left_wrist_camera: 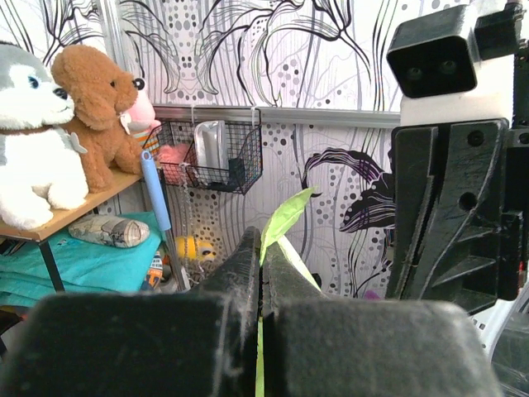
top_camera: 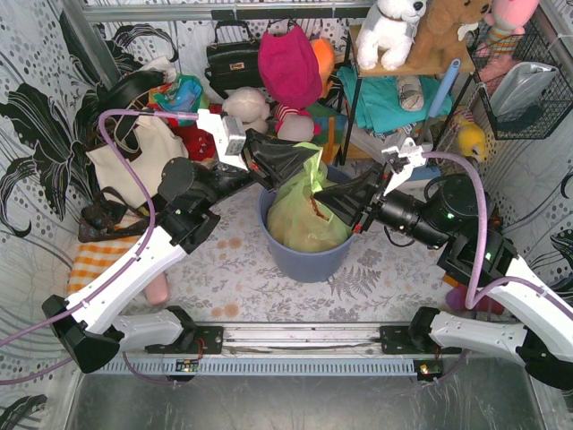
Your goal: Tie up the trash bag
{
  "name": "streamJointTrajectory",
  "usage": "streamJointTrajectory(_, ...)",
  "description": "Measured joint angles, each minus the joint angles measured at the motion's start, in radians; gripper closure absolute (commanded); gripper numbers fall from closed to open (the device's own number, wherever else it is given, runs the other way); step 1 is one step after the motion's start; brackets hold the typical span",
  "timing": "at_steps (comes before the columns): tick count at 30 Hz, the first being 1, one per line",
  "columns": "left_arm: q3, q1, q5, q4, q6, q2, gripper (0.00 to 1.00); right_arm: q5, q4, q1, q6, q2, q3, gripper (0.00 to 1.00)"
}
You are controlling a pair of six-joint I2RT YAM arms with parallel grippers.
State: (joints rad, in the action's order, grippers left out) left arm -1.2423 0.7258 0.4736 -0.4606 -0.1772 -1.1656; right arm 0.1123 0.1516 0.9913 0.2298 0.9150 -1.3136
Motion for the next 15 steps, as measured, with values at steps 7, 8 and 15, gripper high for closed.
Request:
streamJointTrajectory(7, 0.000, 0.000, -0.008, 0.013, 0.000, 0.000, 1.00, 0.037, 0.055, 0.000, 0.063, 0.004, -0.027, 1.00)
streamJointTrajectory(8, 0.000, 0.000, -0.008, 0.013, 0.000, -0.001, 1.00, 0.043, 0.064, 0.000, 0.069, 0.007, -0.031, 1.00)
streamJointTrajectory(15, 0.000, 0.000, -0.011, 0.015, 0.000, -0.005, 1.00, 0.059, 0.091, 0.000, 0.120, 0.028, -0.040, 1.00)
